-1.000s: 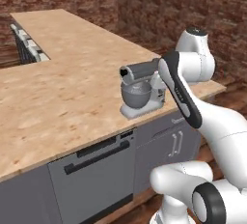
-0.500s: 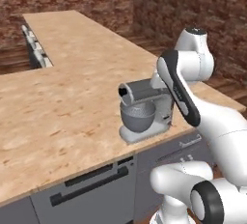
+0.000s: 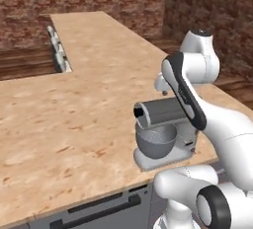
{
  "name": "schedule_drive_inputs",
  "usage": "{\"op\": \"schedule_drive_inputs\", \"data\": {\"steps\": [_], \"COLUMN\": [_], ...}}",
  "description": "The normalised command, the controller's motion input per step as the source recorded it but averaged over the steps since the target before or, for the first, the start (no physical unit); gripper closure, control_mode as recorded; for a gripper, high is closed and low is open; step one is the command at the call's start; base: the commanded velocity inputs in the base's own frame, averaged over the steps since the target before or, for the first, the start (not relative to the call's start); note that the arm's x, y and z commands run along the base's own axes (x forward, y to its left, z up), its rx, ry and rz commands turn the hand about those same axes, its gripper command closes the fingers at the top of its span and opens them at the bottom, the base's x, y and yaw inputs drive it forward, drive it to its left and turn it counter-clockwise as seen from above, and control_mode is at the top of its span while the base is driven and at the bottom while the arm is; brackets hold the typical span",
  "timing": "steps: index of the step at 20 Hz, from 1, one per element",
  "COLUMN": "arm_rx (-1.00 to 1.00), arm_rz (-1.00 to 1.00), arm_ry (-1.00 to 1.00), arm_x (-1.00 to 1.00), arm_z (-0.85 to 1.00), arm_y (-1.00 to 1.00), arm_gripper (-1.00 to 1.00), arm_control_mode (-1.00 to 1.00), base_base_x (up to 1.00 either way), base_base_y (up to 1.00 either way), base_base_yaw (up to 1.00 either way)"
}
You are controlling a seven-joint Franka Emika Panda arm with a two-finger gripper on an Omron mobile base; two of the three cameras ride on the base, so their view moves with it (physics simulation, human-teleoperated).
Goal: Navigate to the stand mixer.
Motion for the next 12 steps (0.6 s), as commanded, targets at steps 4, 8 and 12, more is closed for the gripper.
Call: {"op": "schedule_drive_inputs", "data": {"steps": [4,8,12], "arm_rx": [0.00,0.00,0.00], "arm_rz": [0.00,0.00,0.00], "arm_ry": [0.00,0.00,0.00], "arm_x": [0.00,0.00,0.00], "arm_z": [0.00,0.00,0.00], "arm_y": [0.00,0.00,0.00], "arm_gripper": [-1.00,-1.00,-1.00], "arm_control_mode": [1.00,1.00,1.00], "base_base_x": [0.64,0.56,0.40], "base_base_y": [0.00,-0.02,-0.03], "base_base_yaw": [0.26,0.28,0.22]}}
